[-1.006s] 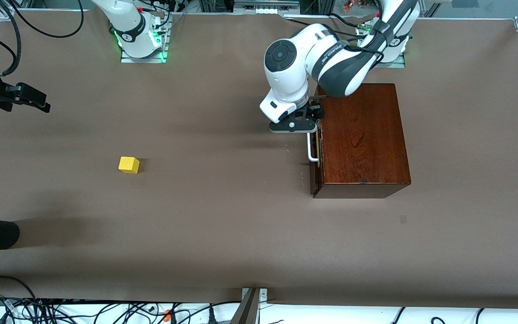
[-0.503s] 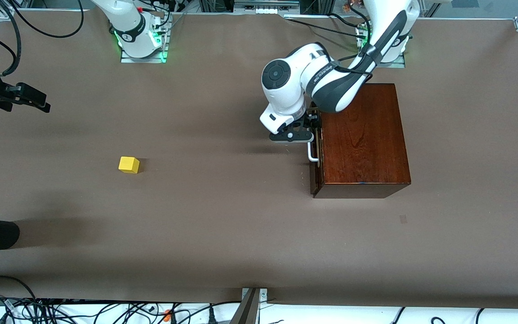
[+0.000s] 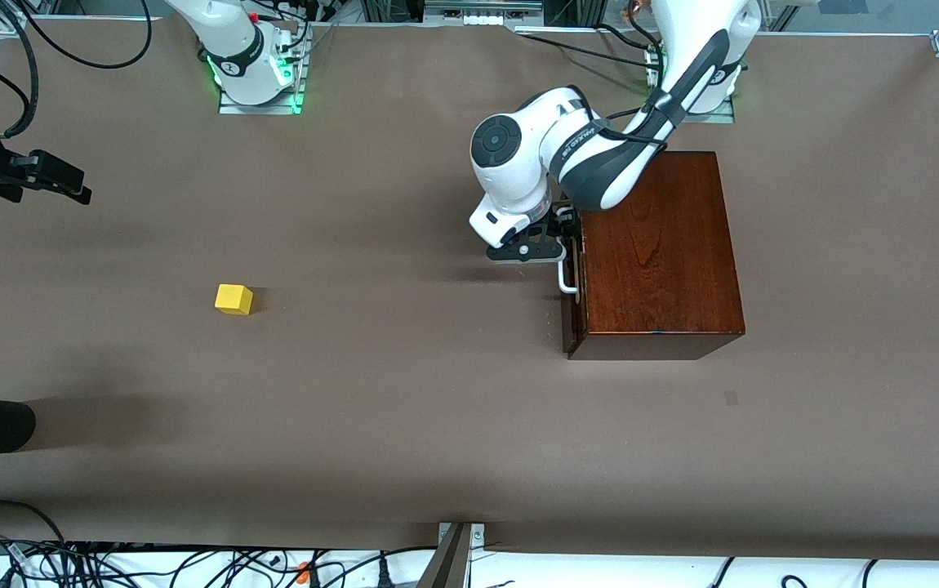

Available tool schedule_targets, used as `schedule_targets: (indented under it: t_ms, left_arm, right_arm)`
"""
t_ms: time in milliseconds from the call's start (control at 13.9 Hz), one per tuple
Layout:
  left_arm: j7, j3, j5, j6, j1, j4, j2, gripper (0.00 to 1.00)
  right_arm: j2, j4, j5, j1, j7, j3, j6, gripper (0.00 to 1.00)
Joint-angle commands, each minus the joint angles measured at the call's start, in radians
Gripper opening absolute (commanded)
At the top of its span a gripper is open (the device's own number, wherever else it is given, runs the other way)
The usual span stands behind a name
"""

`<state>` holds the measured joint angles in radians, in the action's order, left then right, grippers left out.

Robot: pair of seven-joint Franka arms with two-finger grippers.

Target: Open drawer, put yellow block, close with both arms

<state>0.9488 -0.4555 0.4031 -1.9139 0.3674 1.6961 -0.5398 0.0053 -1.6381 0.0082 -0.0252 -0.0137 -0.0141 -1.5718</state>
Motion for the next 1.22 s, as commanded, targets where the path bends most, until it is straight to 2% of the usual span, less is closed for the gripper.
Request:
schedule_targets:
  t_ms: [0, 359, 934, 1150]
  left_arm:
    - [0.062, -0.003, 0.065, -0.019, 0.004, -0.015, -0.034, 1.00]
    - [0.070, -0.003, 0.071, -0.020, 0.013, -0.026, -0.040, 1.00]
    - [0.082, -0.005, 0.049, -0.017, 0.083, -0.191, -0.130, 1.00]
    - [0.108, -0.005, 0.048, -0.019, 0.102, -0.211, -0.161, 1.00]
  right_arm:
    - [-0.013, -0.012, 0.001, -0.012, 0.008, 0.010, 0.004, 1.00]
    - [-0.014, -0.014, 0.001, -0.012, 0.008, 0.008, 0.004, 1.00]
    - [-0.014, -0.012, 0.001, -0.012, 0.008, 0.008, 0.004, 1.00]
    - [-0.014, -0.012, 0.001, -0.012, 0.008, 0.010, 0.004, 1.00]
